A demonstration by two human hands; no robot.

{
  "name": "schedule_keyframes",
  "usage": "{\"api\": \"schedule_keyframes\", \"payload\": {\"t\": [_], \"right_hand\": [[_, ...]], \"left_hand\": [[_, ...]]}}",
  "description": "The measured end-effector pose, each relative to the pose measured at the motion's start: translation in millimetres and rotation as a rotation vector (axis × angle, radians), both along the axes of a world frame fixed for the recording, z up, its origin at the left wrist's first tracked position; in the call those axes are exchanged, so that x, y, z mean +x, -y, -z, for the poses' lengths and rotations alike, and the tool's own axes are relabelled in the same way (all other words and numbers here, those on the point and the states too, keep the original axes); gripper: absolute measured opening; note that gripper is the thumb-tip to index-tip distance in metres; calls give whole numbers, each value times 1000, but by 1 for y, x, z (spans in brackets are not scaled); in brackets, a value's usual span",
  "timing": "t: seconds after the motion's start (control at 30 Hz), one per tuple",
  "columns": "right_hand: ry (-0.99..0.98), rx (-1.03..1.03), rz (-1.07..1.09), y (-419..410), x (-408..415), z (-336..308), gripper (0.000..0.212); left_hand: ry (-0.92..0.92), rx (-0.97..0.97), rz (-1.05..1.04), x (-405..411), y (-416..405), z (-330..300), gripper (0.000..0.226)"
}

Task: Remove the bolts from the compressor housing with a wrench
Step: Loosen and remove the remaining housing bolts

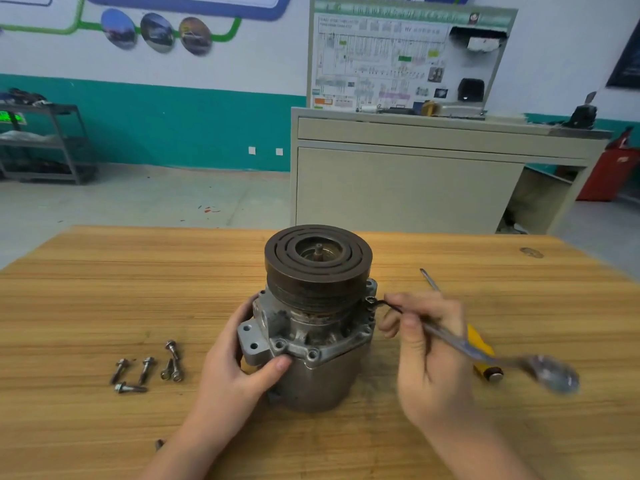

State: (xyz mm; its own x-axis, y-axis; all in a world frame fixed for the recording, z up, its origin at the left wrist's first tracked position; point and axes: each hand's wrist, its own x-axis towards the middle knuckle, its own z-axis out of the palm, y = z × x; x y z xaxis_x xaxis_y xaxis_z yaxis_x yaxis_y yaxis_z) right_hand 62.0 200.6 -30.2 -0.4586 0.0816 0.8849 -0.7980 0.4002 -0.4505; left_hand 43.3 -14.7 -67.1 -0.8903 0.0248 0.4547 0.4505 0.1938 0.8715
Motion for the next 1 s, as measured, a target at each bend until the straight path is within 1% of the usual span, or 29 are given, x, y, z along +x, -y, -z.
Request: {"api": "schedule_keyframes", "payload": {"t": [0.07, 0.1, 0.13, 0.2, 0.27, 0.3, 0.37, 0.4, 0.47, 0.5, 0.53, 0.6, 0.67, 0.7, 0.83, 0.93, 1.0], "right_hand": [[-39, -31, -9, 7, 4, 7, 12], [-60, -89, -31, 9, 5, 8, 10], [-68, -198, -62, 11, 6, 6, 12], [5, -554, -114, 12, 3, -1, 24], [184, -887, -175, 7, -8, -11, 24], [307, -977, -217, 4, -17, -17, 20], [594, -1034, -307, -2, -36, -29, 17], [725, -1036, -353, -5, -44, -33, 17], [896, -1030, -438, -13, -50, -38, 20], [915, -1035, -464, -16, -48, -41, 21], [873, -1044, -474, -20, -44, -43, 23], [688, -1027, -446, -26, -32, -42, 23], [514, -942, -379, -25, -16, -36, 19], [448, -886, -344, -21, -8, -33, 17], [261, -635, -283, -1, 12, -22, 11], [123, -417, -163, 7, 20, -17, 9], [16, -299, -88, 10, 20, -12, 11]], "left_hand": [[-25, -5, -12, 3, -2, 1, 76], [-34, -1, -23, 4, -4, 2, 76], [-42, 6, -33, 5, -5, 3, 74], [-59, 28, -48, 5, -6, 4, 67], [-45, 98, -32, 4, -3, 3, 56], [-18, 142, -11, 3, -1, 2, 52], [29, 178, 20, 2, 4, 2, 46], [46, 170, 22, 2, 7, 1, 49], [71, 151, 21, 1, 8, 1, 66], [83, 140, 27, 1, 7, 1, 74], [94, 128, 39, 1, 6, 1, 82], [126, 117, 64, 1, 4, 1, 102], [149, 124, 62, 1, 2, 1, 118], [145, 121, 45, 1, 0, 0, 121], [66, 66, -57, 6, -6, -2, 106], [50, 41, -113, 10, -10, -2, 109], [59, 74, -116, 12, -12, -3, 106]]}}
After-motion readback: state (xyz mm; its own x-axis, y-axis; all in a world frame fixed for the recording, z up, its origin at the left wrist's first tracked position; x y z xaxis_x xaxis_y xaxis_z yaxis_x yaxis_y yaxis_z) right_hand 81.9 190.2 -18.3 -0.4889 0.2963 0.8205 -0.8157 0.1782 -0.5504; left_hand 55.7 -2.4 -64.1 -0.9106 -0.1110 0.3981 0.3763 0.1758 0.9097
